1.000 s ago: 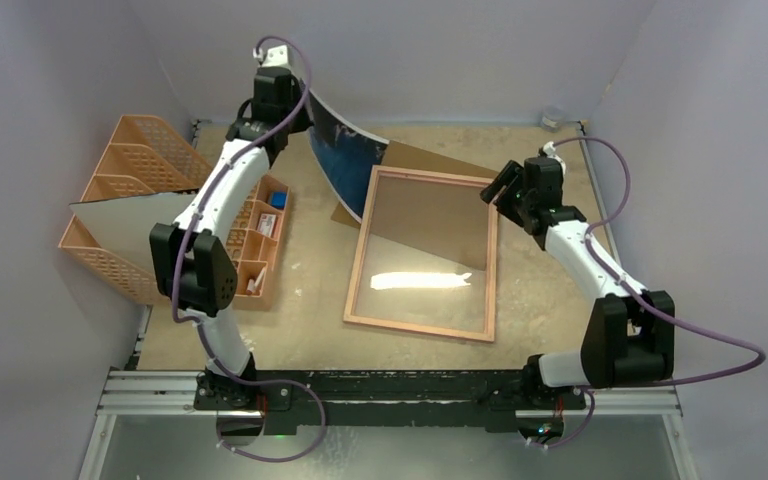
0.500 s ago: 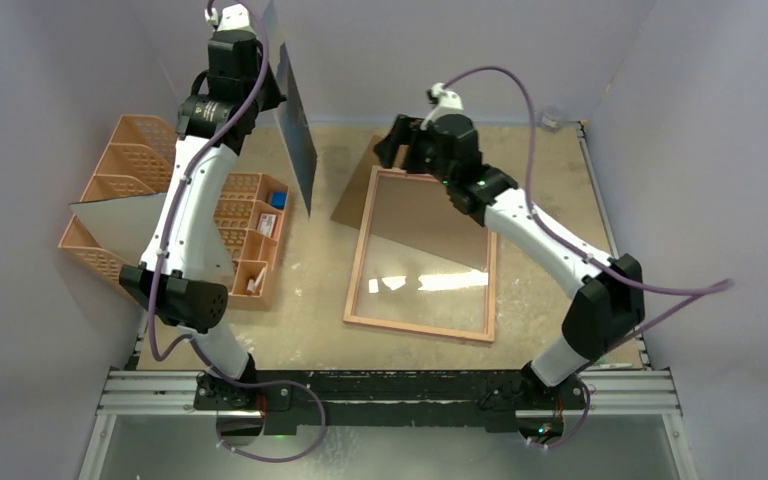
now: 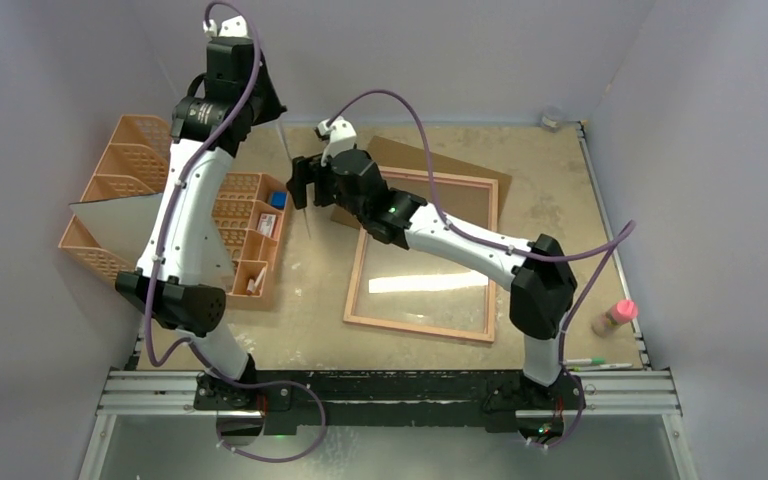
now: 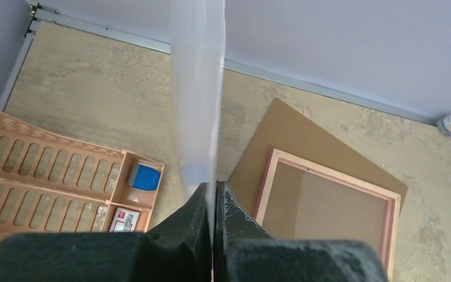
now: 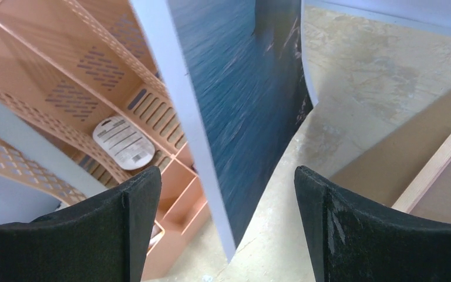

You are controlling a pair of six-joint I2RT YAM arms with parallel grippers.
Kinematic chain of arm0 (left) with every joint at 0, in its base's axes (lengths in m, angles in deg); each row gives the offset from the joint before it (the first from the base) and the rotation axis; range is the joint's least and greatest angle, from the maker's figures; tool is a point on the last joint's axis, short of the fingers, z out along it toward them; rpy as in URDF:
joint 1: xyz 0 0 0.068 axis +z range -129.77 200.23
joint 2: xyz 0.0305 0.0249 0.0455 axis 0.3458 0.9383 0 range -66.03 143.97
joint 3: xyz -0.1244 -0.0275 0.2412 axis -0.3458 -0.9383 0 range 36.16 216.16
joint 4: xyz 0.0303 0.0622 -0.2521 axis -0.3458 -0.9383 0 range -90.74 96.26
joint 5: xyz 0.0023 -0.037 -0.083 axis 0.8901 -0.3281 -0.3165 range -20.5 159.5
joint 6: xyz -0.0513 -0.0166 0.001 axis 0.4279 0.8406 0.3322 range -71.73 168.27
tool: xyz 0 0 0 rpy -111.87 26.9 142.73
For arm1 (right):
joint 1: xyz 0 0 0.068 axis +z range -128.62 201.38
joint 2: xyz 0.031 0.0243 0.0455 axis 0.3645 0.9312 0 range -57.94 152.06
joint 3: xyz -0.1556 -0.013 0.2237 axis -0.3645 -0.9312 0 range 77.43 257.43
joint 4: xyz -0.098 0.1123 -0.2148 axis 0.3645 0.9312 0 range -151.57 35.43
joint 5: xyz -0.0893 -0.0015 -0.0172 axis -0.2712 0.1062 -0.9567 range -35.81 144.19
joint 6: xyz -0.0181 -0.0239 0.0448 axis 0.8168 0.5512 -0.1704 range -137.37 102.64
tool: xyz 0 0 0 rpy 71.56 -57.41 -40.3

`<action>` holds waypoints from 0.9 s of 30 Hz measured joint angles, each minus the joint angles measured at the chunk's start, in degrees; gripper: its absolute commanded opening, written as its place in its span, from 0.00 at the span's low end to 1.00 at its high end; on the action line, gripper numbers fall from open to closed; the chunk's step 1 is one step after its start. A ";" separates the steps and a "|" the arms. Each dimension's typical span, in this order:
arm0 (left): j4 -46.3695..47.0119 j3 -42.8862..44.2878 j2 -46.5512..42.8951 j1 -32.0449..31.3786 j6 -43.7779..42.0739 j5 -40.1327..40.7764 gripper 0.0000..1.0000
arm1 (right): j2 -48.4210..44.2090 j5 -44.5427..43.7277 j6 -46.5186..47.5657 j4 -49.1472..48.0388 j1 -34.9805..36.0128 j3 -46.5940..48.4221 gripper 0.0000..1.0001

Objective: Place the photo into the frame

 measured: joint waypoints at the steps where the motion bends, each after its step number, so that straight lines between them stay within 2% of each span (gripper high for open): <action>1: -0.28 0.00 -0.15 0.00 0.13 -0.13 0.00 | 0.39 -0.04 0.44 -0.35 -0.09 0.00 0.85; 6: -1.07 0.00 -1.07 0.00 1.16 -1.01 0.00 | 1.92 -1.60 1.86 -1.97 -0.07 1.38 0.81; 16: -1.11 -0.46 -1.53 0.00 2.86 -2.32 0.00 | 7.37 -11.67 2.91 -3.54 3.10 6.64 0.72; 27: -1.05 -2.29 -2.14 0.00 3.28 -4.02 0.00 | 11.85 -18.95 6.82 -2.69 4.22 13.44 0.31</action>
